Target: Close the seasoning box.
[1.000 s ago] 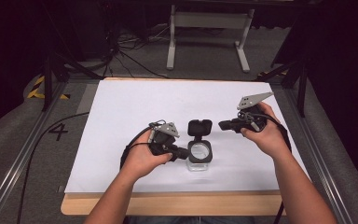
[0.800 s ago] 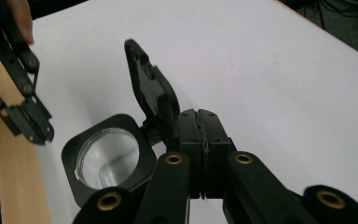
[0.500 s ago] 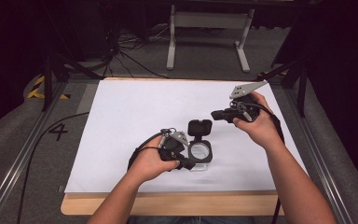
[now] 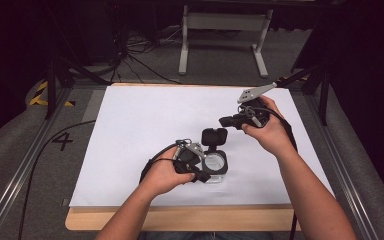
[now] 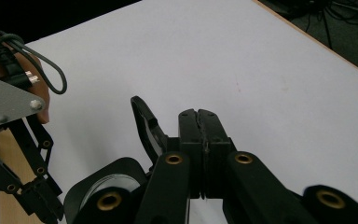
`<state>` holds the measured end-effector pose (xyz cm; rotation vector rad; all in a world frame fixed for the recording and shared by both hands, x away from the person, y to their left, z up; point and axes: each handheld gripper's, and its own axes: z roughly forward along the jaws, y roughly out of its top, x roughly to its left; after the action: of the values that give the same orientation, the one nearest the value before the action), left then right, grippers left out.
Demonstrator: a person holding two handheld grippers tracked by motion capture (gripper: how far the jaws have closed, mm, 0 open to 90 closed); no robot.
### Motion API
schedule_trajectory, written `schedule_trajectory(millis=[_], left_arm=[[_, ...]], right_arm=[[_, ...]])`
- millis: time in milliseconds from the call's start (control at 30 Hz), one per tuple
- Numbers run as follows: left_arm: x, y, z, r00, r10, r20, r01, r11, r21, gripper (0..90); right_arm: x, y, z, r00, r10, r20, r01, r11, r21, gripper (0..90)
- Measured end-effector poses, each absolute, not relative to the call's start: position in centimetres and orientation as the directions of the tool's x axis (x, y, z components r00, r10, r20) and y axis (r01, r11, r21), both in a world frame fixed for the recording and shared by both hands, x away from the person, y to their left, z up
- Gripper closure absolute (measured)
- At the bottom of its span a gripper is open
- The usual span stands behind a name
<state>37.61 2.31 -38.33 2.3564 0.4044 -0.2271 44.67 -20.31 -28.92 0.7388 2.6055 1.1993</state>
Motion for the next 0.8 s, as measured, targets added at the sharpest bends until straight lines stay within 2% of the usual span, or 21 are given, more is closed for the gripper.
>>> schedule_trajectory(millis=[800], left_arm=[[37.6,2.2,-38.7,0.935,0.224,-0.275,0.351,-0.690,0.633,89.3]], right_arm=[[43.0,-20.2,-29.0,-0.886,0.459,0.065,0.351,0.573,0.741,90.0]])
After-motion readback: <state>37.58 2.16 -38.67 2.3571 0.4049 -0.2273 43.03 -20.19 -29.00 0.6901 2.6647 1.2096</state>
